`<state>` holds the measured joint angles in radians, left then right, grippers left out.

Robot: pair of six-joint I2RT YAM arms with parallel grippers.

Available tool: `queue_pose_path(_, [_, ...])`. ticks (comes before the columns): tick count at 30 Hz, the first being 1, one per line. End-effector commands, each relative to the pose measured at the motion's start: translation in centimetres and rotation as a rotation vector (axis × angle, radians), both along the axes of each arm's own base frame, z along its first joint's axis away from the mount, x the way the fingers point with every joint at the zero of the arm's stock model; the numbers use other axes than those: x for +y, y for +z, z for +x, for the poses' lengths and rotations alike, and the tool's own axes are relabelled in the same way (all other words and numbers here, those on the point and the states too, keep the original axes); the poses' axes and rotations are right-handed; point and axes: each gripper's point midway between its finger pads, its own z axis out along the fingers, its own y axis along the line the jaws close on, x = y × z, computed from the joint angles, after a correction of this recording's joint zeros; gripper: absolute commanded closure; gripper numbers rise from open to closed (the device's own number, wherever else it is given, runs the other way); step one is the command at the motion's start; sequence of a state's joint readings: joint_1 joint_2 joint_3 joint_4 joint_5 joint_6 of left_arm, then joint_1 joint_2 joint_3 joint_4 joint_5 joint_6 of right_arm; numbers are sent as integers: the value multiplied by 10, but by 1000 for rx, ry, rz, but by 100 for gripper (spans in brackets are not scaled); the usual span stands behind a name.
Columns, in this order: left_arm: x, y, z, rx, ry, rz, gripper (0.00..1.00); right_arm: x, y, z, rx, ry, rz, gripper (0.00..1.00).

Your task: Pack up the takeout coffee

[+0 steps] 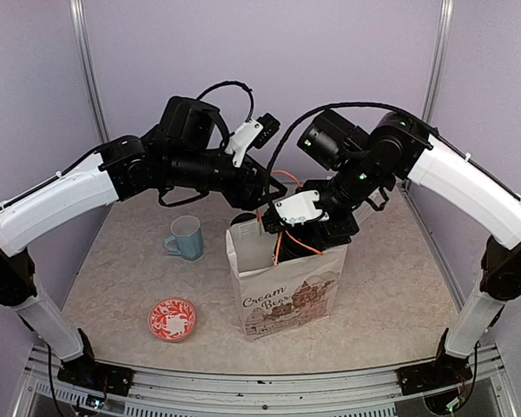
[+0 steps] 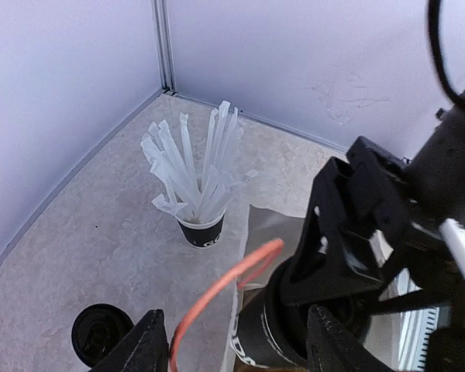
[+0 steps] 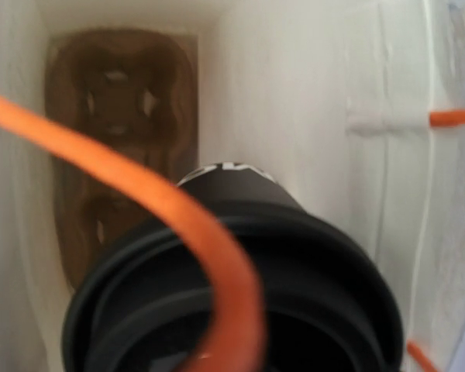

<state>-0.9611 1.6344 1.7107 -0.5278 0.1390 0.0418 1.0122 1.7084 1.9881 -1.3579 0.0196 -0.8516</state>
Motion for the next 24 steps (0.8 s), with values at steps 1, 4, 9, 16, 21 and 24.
queue_pose_path(1, [25,26,-19,-19,5,-33,38,-15,-6,-2,-51,-15,-74,48])
queue_pose_path(4, [39,26,-18,-28,44,-33,37,-20,-12,-10,-37,-8,-89,48])
queue_pose_path(9, [70,20,15,9,169,-78,38,-25,-14,-36,6,9,-67,49])
queue_pose_path(16, [60,5,39,41,146,-123,39,-24,-2,-63,75,6,18,50])
queue_pose_path(21, [51,-5,40,57,111,-138,40,-30,-3,-65,67,4,24,50])
queue_pose_path(24, [49,-16,42,85,103,-136,41,-34,-8,-68,79,2,14,51])
